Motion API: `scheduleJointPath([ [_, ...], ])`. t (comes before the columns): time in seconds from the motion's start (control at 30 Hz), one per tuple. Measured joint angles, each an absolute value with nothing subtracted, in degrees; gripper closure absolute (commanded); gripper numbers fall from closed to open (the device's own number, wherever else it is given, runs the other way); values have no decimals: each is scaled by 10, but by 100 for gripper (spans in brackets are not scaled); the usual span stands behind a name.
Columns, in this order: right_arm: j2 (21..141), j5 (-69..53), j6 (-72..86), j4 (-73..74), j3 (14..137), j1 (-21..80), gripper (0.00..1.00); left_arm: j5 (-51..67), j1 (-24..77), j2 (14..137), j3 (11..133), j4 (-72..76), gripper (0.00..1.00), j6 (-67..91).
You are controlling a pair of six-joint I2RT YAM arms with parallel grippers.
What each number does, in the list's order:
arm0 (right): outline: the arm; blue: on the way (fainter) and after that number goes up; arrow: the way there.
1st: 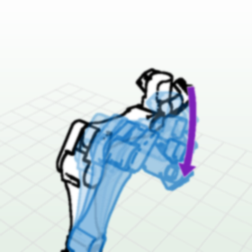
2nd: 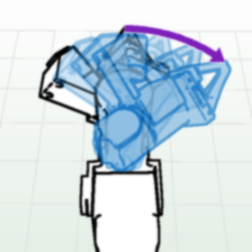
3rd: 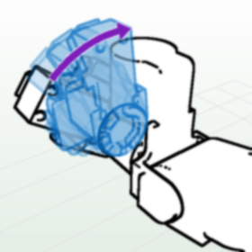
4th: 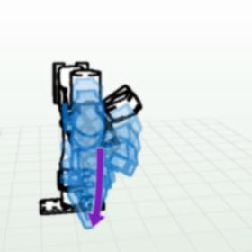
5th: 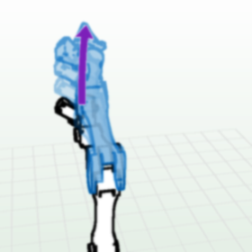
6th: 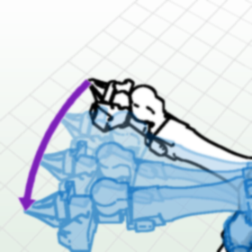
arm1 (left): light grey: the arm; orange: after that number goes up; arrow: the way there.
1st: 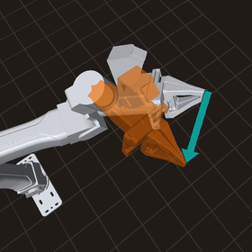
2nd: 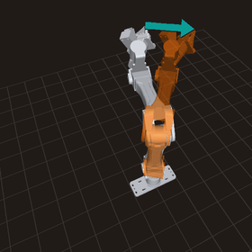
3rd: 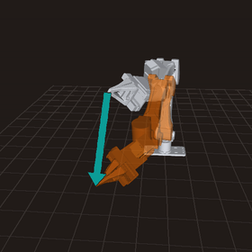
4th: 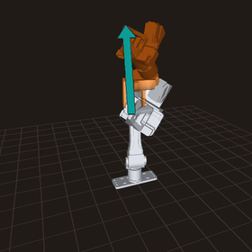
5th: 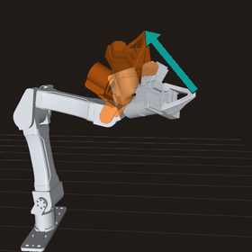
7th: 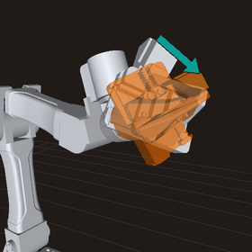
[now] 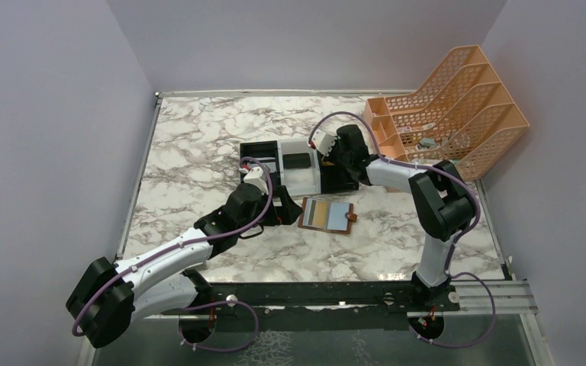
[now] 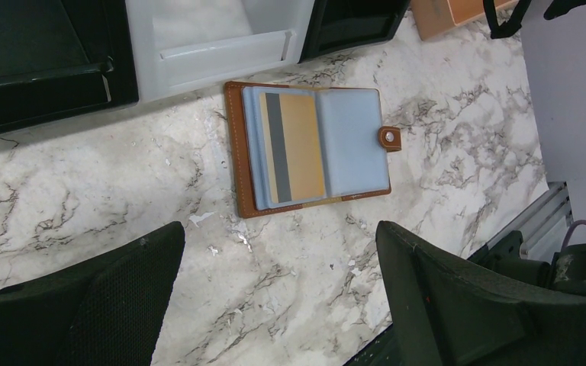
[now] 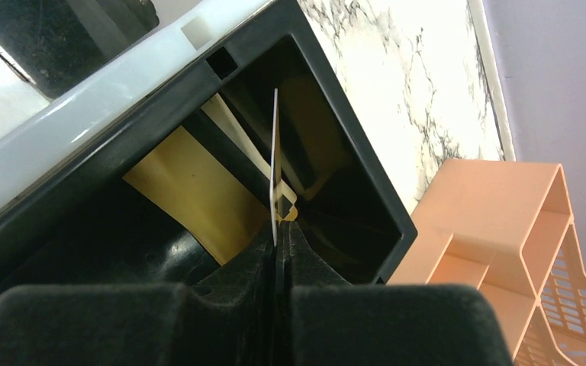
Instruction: Take the credit cards out of the card holder
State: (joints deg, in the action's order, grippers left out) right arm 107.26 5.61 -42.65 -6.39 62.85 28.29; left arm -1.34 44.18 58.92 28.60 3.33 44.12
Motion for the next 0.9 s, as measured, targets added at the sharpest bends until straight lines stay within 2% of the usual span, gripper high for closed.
scheduleJointPath([
  [0.23, 1094, 57, -428, -52, 649, 283, 81, -13, 442, 589, 286, 33, 1, 440],
  [0.47, 1100, 56, -430, -25, 658, 283, 78, -13, 442, 589, 296, 22, 1, 433],
  [0.6, 1100, 55, -429, -23, 658, 283, 70, -13, 442, 589, 307, 15, 1, 428],
  [0.87, 1100, 48, -419, -10, 657, 283, 69, -13, 442, 589, 310, 14, 1, 427],
  [0.9, 1100, 48, -417, -10, 656, 283, 66, -13, 442, 589, 310, 14, 1, 427],
])
